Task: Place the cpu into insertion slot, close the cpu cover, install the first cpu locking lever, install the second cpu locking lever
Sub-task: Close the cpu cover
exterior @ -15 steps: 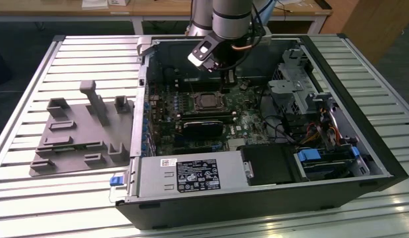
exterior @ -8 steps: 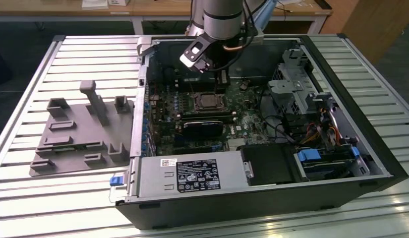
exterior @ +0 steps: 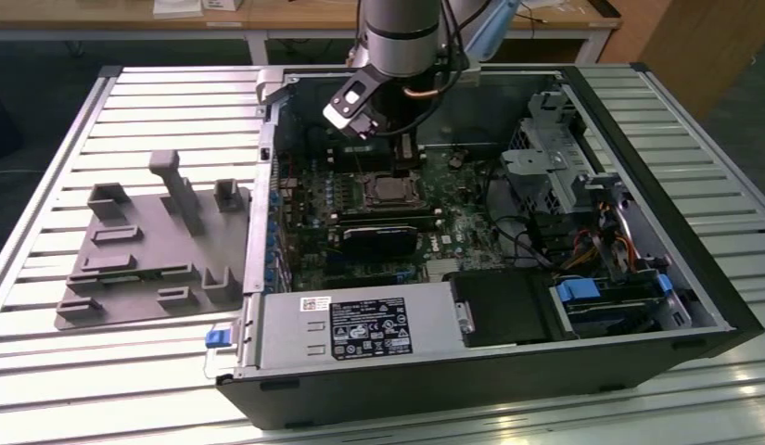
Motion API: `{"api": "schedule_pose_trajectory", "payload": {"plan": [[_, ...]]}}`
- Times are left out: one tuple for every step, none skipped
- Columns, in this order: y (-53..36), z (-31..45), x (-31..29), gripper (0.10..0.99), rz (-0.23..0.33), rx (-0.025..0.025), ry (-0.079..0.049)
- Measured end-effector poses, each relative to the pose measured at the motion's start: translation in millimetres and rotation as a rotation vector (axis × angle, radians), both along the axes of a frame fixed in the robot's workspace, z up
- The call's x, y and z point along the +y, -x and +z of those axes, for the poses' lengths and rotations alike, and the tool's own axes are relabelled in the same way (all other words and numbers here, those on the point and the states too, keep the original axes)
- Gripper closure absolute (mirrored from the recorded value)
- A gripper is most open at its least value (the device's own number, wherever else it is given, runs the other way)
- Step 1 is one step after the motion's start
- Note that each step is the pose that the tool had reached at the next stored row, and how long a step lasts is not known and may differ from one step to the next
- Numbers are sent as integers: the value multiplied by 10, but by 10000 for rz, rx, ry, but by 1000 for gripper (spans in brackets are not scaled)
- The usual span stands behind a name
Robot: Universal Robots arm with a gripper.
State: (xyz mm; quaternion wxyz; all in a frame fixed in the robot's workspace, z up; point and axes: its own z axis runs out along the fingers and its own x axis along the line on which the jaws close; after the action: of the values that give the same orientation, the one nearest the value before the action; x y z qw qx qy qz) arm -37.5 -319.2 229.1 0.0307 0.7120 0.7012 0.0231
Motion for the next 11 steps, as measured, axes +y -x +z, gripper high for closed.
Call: {"api": "schedule_pose_trajectory", "payload": {"plan": [[9,-5,-3,984,0,-1,-1],[17,-10,-6,984,-2,0,-1],[23,-15,-9,984,-5,0,1],[30,-21,-13,984,-9,1,2],[37,-27,-16,984,-11,0,1],[46,-33,-20,984,-12,1,1],[54,-38,-23,984,-12,0,0],[61,-42,-25,984,-12,-1,-1],[65,-44,-26,984,-13,-1,-1],[66,-44,-26,984,-12,0,1],[66,-44,-26,984,-11,1,1]]}}
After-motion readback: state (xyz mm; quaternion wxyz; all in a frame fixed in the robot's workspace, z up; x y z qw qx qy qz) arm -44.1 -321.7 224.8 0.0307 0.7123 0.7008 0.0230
